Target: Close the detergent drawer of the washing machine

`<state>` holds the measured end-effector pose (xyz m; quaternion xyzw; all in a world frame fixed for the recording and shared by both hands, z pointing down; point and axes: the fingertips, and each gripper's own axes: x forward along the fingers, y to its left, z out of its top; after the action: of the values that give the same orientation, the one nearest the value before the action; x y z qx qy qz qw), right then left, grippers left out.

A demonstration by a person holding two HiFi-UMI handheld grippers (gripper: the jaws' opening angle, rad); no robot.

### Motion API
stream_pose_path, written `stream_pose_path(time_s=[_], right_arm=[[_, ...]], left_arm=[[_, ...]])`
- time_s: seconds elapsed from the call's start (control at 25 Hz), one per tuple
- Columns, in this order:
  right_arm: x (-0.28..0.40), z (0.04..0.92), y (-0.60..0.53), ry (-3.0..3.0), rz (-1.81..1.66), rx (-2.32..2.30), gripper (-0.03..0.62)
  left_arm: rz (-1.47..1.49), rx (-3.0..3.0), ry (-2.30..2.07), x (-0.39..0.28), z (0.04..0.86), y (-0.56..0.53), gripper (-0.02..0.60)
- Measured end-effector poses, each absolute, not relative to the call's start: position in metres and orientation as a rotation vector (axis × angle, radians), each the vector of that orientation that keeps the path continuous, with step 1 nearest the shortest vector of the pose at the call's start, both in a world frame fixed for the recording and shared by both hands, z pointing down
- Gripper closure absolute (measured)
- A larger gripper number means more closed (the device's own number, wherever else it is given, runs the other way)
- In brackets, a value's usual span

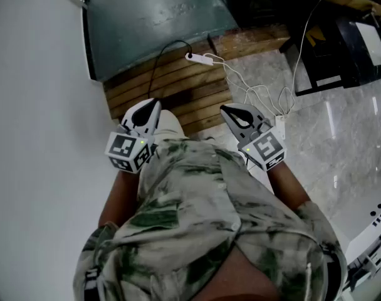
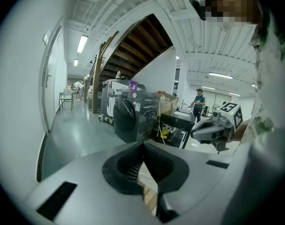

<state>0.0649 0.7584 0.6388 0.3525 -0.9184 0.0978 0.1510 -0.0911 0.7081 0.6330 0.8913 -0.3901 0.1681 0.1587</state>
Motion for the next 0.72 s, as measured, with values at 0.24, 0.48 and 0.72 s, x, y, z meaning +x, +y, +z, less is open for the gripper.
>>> stream_pose_path(time_s=[0.24,0.48,0.72], right_arm=[[0.018,0.640,0.729,-2.651,0.302,0.998,0.574],[-0.034,0.647,0.688,-2.622,0.321,0.947,0.574],[-0.115,0.629,0.624,-2.659,0.341,0.936,0.525]], left_arm=[[0.487,2.550,-1.100,-0.125,0.639,0.682,0.558],[0.456,2.553,-1.070,-0.164,0.644,0.645,0.558],[0.518,2.640,-1.011,-0.227,0.640,0.587,0.555]])
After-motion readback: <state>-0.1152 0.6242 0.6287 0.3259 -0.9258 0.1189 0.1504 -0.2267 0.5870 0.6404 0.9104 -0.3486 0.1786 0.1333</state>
